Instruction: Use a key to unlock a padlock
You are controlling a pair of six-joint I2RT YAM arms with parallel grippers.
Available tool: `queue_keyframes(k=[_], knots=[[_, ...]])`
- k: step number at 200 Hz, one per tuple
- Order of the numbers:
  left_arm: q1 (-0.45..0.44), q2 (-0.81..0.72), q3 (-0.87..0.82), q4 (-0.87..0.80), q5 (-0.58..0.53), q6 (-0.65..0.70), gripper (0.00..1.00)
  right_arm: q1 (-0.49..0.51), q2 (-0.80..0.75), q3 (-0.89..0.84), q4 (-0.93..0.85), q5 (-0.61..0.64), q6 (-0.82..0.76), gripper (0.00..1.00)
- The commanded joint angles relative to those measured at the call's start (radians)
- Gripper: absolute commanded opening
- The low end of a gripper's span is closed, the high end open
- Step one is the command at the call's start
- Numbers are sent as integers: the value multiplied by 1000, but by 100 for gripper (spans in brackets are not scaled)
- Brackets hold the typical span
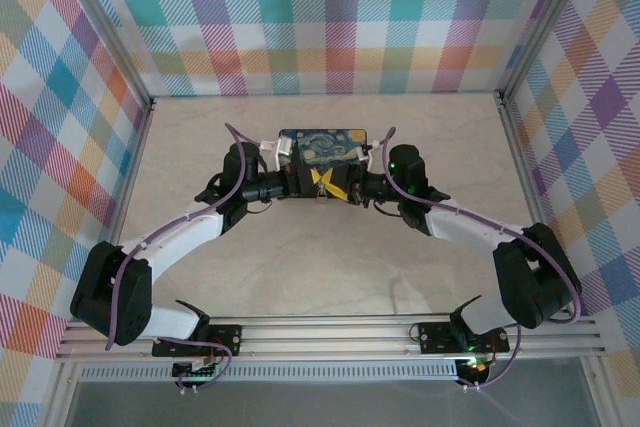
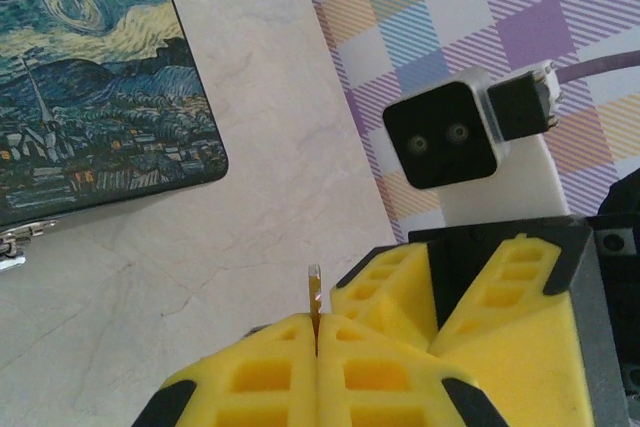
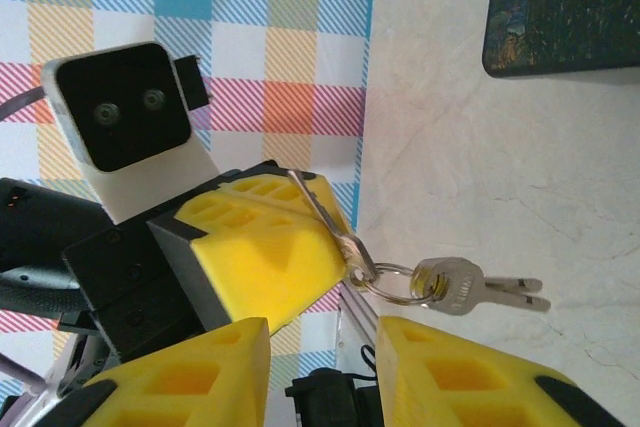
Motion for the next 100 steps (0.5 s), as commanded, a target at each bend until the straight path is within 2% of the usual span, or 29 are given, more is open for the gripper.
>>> queue_keyframes(k=[1, 33, 100], knots=[[10, -36, 27, 9, -20, -8, 0, 7, 19, 22, 26, 3, 28, 34], [10, -65, 24, -19, -41, 6, 0, 8, 27, 12, 45, 12, 27, 35], [10, -84, 24, -20, -55, -4, 0, 38, 88, -2, 324, 32, 172, 32]])
